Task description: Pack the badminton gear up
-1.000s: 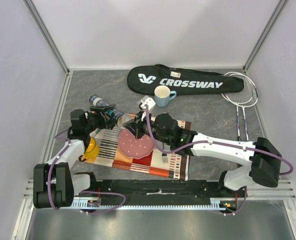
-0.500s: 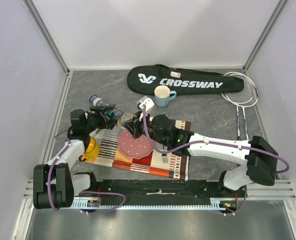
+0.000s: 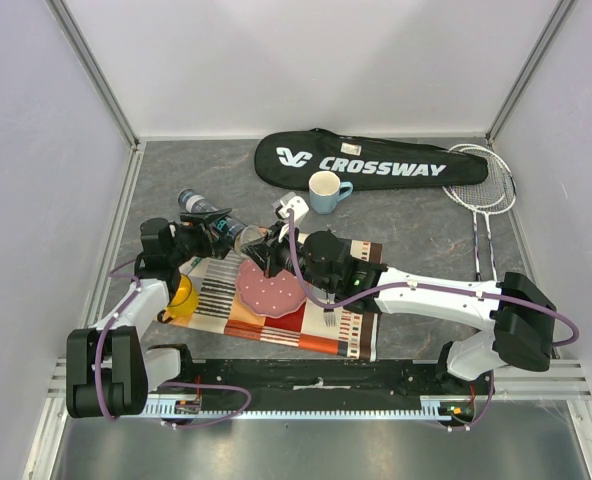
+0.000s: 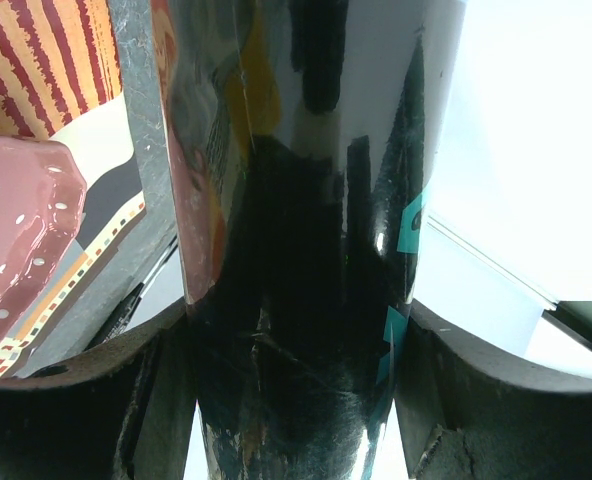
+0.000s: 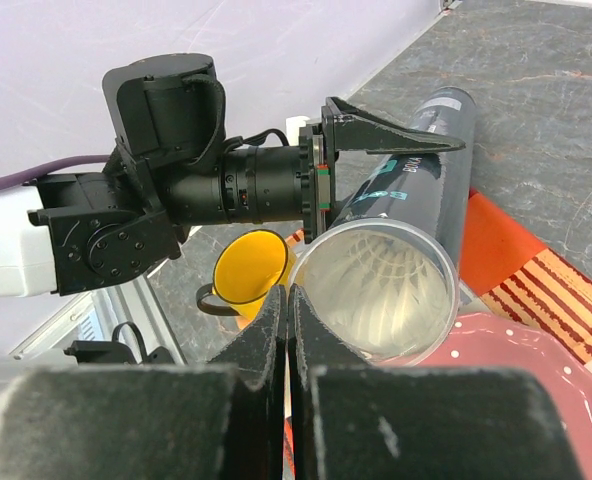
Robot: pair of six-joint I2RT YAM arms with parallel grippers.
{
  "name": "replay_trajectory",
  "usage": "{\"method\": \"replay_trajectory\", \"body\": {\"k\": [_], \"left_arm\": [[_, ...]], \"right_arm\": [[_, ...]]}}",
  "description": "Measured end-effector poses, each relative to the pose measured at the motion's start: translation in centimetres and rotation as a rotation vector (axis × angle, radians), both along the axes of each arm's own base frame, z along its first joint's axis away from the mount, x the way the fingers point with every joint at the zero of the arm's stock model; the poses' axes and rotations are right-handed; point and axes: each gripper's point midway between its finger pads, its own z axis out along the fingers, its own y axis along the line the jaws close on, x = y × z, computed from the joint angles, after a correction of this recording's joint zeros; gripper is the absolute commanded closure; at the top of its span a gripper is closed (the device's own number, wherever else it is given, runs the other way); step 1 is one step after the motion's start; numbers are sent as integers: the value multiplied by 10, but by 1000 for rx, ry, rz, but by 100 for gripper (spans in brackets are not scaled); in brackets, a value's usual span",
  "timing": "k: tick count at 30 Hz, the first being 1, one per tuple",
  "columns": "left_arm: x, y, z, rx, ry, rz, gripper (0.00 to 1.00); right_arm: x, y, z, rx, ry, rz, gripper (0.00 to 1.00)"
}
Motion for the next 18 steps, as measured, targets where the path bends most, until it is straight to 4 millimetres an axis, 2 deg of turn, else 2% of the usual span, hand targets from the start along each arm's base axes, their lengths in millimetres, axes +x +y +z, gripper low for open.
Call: {"method": "replay_trajectory", "body": {"k": [18], "left_arm": [[0,-2,2,0,-1,-5,98]], "right_arm": [[1,-1,-6,24,9,-13,100]]}}
